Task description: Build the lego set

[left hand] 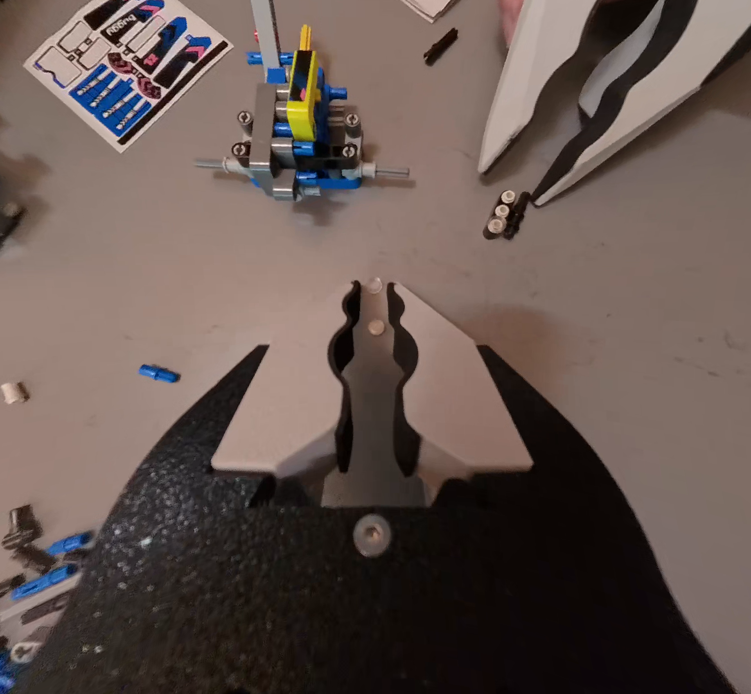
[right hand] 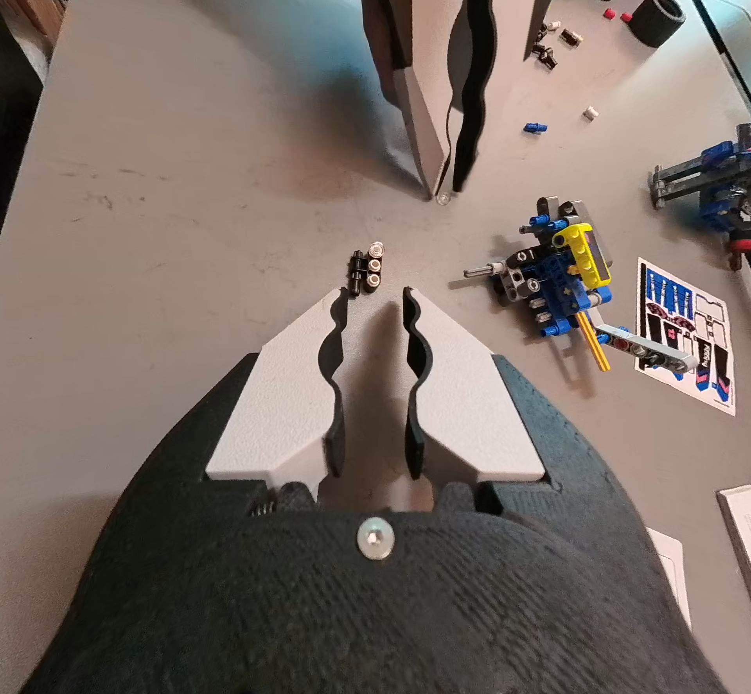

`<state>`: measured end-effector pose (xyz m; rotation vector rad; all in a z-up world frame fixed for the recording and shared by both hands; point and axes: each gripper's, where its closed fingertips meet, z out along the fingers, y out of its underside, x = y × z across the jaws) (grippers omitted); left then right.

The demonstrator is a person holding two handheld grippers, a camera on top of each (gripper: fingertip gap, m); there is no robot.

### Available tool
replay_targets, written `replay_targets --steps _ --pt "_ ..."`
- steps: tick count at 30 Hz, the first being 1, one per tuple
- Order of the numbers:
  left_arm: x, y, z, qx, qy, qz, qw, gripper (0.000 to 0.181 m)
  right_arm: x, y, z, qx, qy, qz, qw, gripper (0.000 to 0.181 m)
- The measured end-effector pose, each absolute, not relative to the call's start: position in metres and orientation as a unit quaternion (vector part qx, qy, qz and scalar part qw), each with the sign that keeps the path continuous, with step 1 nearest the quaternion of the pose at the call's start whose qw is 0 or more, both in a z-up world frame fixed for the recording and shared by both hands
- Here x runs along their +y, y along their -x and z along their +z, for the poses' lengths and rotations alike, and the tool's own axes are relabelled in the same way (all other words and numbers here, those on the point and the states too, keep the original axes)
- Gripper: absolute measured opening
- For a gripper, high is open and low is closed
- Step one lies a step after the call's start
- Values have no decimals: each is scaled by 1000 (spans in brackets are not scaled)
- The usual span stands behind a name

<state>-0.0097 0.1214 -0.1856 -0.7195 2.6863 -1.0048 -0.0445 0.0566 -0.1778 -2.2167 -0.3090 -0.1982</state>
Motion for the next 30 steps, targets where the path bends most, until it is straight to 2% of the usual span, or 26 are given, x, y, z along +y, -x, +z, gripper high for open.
replay_targets --steps 1,5,7,13,16,22,24,30 --pt "120 9 -186 903 244 -341 92 9 57 45 -178 -124 889 -79 433 26" --pt "117 11 -186 910 218 -334 110 4 56 41 -178 -113 892 -79 431 28" --pt "110 12 -177 908 178 -348 150 4 57 38 -170 -81 886 -68 452 30" --pt "72 15 -119 830 2 -396 393 4 53 14 -122 149 796 91 579 25" --pt "61 18 -111 807 -44 -382 448 4 52 18 -104 179 738 179 625 18" --pt "47 26 -103 783 -86 -384 482 4 57 27 -100 171 720 219 636 14" --pt "47 27 -104 783 -90 -376 487 4 57 30 -96 165 711 229 644 6" --pt "47 29 -112 791 -84 -376 475 5 57 31 -104 130 747 176 628 1"
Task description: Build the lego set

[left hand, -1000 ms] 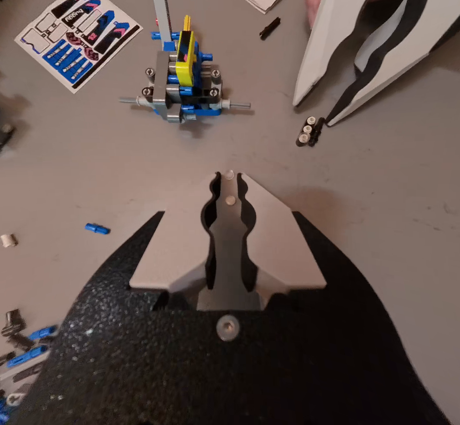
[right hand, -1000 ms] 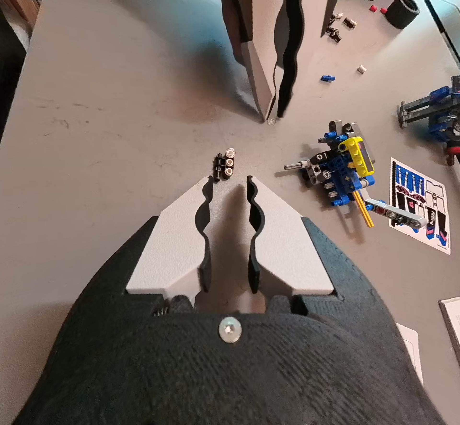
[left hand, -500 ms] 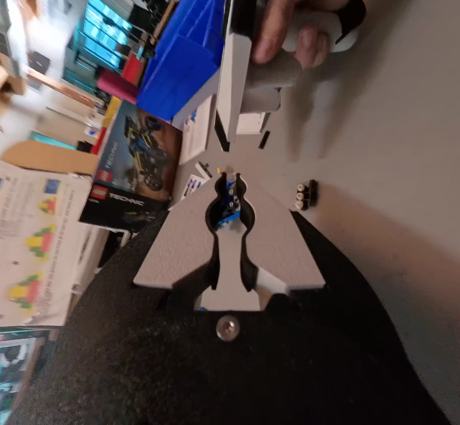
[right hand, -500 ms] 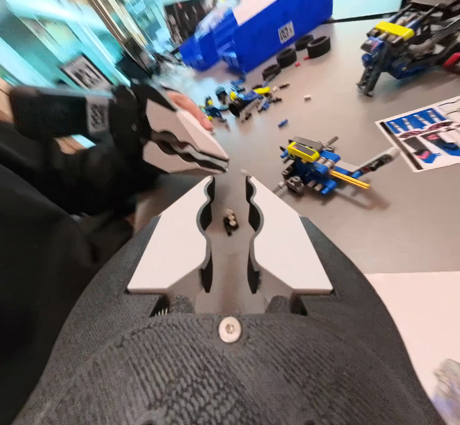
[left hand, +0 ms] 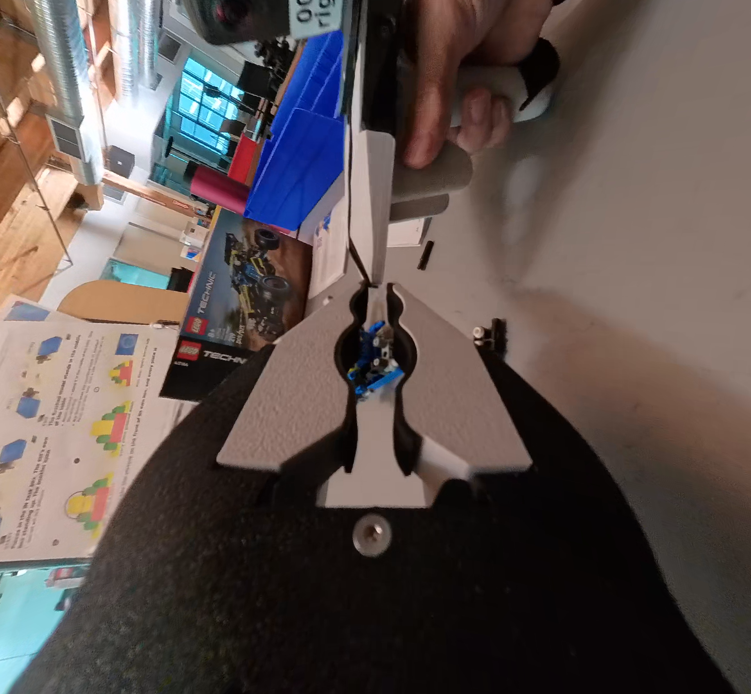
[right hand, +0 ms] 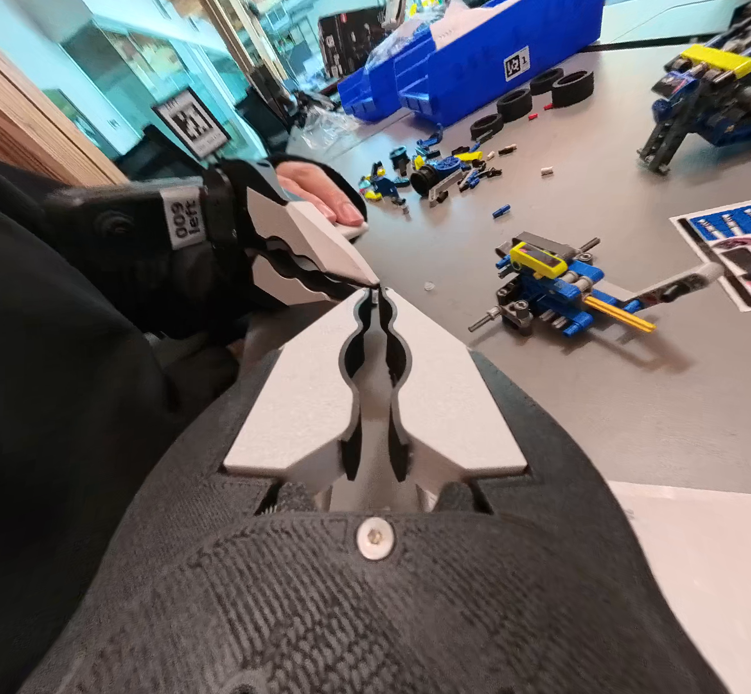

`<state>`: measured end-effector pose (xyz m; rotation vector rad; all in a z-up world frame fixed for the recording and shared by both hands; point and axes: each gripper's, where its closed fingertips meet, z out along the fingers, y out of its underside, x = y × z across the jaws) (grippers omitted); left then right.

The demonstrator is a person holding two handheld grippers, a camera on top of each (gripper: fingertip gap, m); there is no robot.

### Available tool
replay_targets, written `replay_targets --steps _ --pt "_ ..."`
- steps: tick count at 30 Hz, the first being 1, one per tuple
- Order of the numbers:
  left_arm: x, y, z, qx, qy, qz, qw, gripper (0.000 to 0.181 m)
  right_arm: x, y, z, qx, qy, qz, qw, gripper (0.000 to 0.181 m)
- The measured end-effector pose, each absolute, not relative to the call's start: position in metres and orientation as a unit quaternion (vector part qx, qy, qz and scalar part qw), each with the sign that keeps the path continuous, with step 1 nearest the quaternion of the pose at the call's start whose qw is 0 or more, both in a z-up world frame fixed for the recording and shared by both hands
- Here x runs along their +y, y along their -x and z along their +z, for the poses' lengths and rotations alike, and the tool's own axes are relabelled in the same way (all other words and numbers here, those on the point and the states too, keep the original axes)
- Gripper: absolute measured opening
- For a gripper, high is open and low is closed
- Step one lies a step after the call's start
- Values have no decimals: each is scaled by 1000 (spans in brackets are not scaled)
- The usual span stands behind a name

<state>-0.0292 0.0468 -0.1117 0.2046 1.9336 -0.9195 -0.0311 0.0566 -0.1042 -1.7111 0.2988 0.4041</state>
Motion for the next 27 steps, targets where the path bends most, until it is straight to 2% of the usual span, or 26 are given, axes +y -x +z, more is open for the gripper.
replay_targets --steps 4,9,14,22,25,27 --pt "47 36 -124 817 -59 -390 421 12 53 32 -129 47 823 32 565 1" --pt "59 41 -135 838 -4 -411 360 8 35 18 -167 -123 879 -249 387 2" --pt "69 40 -147 852 72 -420 306 7 33 22 -181 -237 861 -329 306 2" --pt "70 41 -151 858 127 -444 225 7 29 31 -181 -244 883 -248 315 4" --pt "67 41 -150 859 133 -449 205 7 30 42 -177 -214 892 -174 357 21" --pt "66 40 -148 859 137 -453 197 7 29 44 -177 -201 897 -148 366 23"
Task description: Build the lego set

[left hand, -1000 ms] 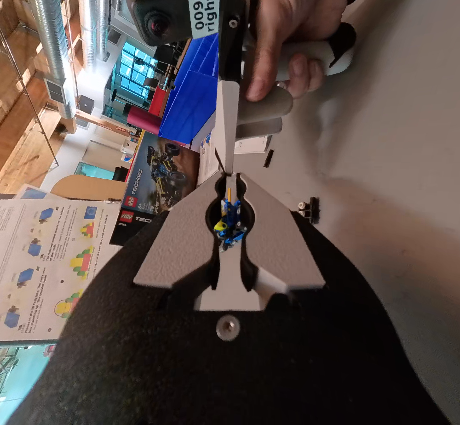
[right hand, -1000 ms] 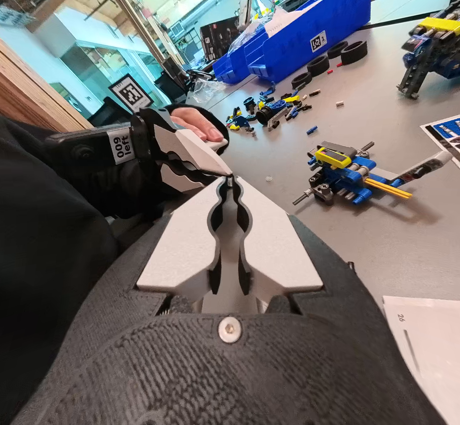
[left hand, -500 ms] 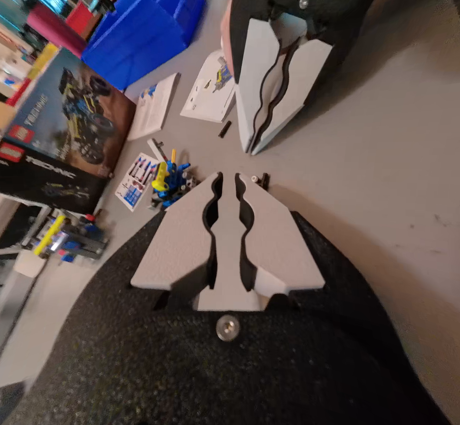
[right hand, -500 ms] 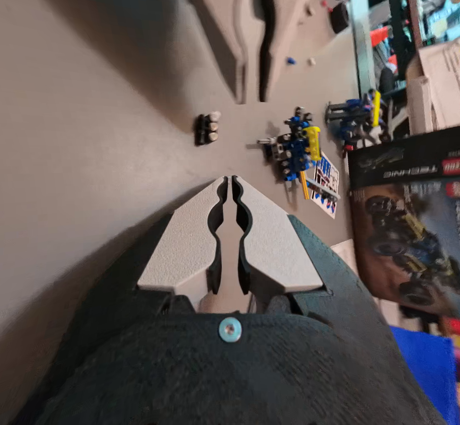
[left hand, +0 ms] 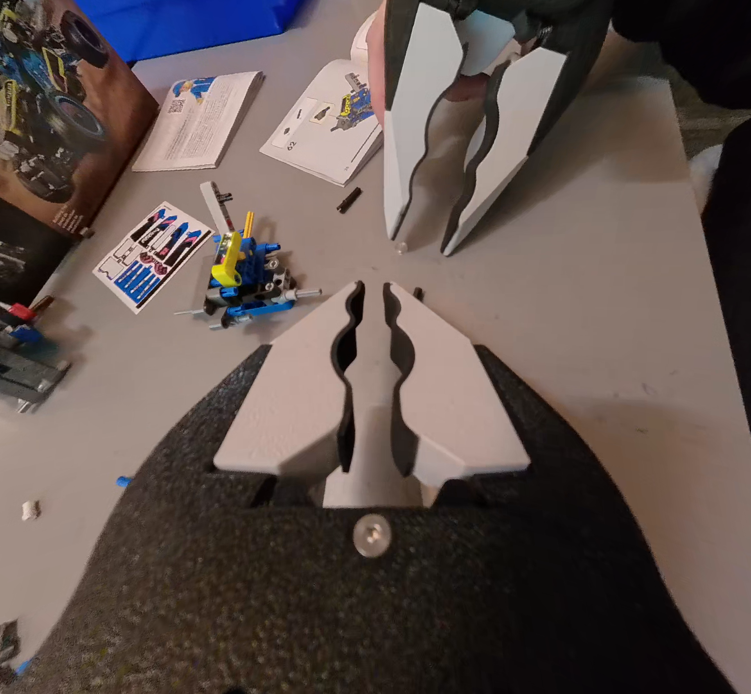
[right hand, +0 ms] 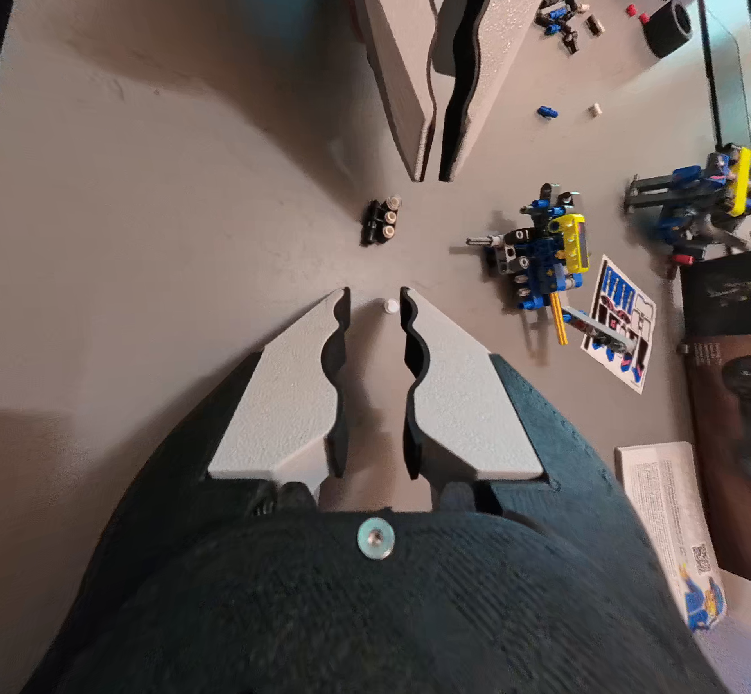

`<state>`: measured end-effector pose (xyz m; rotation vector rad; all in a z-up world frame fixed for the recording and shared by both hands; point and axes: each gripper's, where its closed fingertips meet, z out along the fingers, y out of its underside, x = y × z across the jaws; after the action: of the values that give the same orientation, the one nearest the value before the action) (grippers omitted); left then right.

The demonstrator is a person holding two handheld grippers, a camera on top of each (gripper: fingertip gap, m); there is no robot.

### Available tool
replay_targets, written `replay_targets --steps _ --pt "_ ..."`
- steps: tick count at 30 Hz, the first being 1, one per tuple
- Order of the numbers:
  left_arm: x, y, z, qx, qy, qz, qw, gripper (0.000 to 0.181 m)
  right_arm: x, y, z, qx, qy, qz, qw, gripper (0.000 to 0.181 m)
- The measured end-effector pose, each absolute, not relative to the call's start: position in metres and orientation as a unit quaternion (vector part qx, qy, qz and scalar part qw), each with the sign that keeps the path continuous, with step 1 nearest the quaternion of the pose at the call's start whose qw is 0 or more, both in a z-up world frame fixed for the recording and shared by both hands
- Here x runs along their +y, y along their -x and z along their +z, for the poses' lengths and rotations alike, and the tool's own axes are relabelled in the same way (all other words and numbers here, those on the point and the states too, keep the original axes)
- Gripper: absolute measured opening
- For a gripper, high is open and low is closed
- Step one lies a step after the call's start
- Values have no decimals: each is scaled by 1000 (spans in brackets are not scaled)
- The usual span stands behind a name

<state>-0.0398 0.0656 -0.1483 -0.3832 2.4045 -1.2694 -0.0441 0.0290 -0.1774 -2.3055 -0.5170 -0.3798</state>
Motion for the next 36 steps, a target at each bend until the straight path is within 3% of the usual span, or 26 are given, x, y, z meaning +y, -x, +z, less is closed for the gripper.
replay_targets --steps 4,14,29,32,36 --pt "57 42 -144 862 134 -461 165 3 24 43 -174 -173 902 -127 375 37" --pt "30 28 -182 937 86 -323 103 14 4 19 -177 -56 912 -116 390 32" --pt "19 23 -185 948 99 -291 87 5 -5 18 -179 -33 906 -84 414 30" --pt "19 17 -167 922 124 -354 91 5 -7 15 -177 -20 905 -85 417 30" --pt "21 16 -109 808 198 -555 -1 5 0 13 -158 -2 877 -80 473 33"
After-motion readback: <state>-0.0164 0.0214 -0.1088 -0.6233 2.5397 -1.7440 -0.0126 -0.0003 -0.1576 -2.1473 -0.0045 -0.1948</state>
